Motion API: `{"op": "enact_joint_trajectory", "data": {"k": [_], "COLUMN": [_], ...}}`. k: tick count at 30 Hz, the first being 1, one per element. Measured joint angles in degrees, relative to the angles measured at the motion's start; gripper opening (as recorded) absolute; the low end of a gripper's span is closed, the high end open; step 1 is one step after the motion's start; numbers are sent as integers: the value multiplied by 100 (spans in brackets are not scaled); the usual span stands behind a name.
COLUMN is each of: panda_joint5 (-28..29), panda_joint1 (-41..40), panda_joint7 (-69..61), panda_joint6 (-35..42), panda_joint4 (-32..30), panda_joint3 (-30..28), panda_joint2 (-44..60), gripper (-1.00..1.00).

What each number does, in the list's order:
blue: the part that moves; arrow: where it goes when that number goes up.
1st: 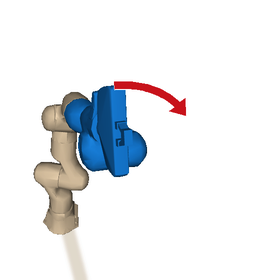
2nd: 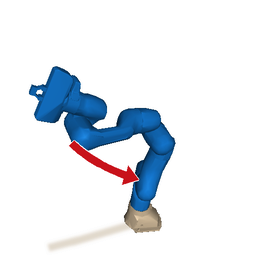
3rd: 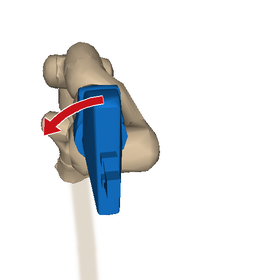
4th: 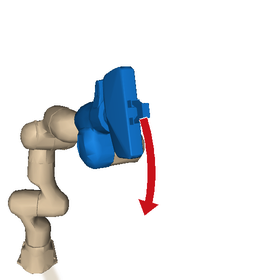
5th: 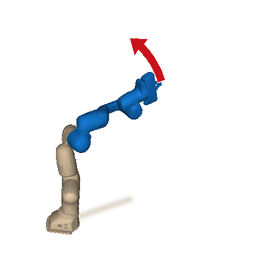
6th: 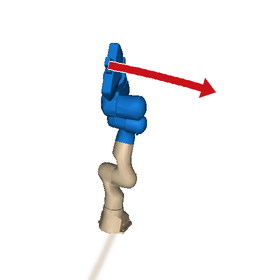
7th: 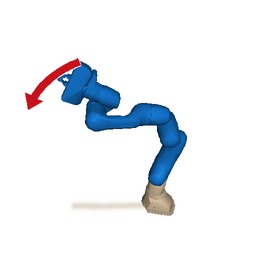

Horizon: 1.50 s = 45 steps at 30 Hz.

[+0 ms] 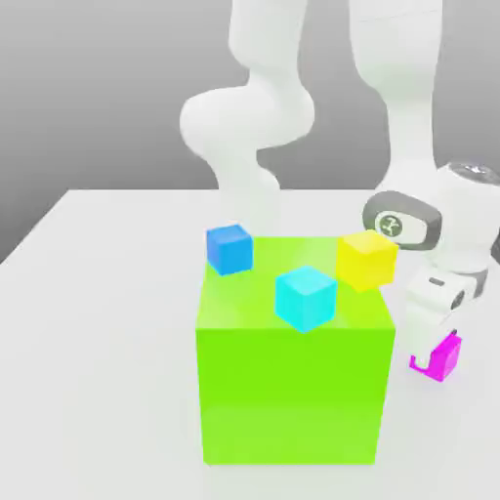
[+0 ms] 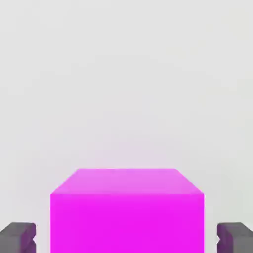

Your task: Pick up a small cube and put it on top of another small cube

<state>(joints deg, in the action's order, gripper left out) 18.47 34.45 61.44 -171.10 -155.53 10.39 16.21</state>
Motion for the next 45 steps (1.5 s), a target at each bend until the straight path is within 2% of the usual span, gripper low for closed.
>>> {"op": "enact_joint_trajectory", "data": {"k": [4,6,10,14,20,29,34,40,44,45], "panda_joint5": [48,-260,-1261,-1584,-1491,-878,-982,-1518,-1620,-1622], "panda_joint1": [46,-186,-422,-589,-946,-1656,-2410,-3398,-3583,-3598], "panda_joint7": [37,-199,-940,-1807,-2654,-3215,-2487,-1329,-1157,-1155], "panda_joint6": [-38,194,807,1432,2652,4544,5416,6203,5560,5337], "panda_joint4": [9,-59,-229,21,477,1049,801,220,-416,-581], "panda_joint3": [-57,247,715,784,416,-140,-597,-1249,-1364,-1369], "panda_joint2": [45,-250,-1070,-1554,-2440,-3745,-4793,-6075,-6045,-5986], "gripper": [-100,-100,-100,-100,-100,-100,-100,-100,-100,100]}}
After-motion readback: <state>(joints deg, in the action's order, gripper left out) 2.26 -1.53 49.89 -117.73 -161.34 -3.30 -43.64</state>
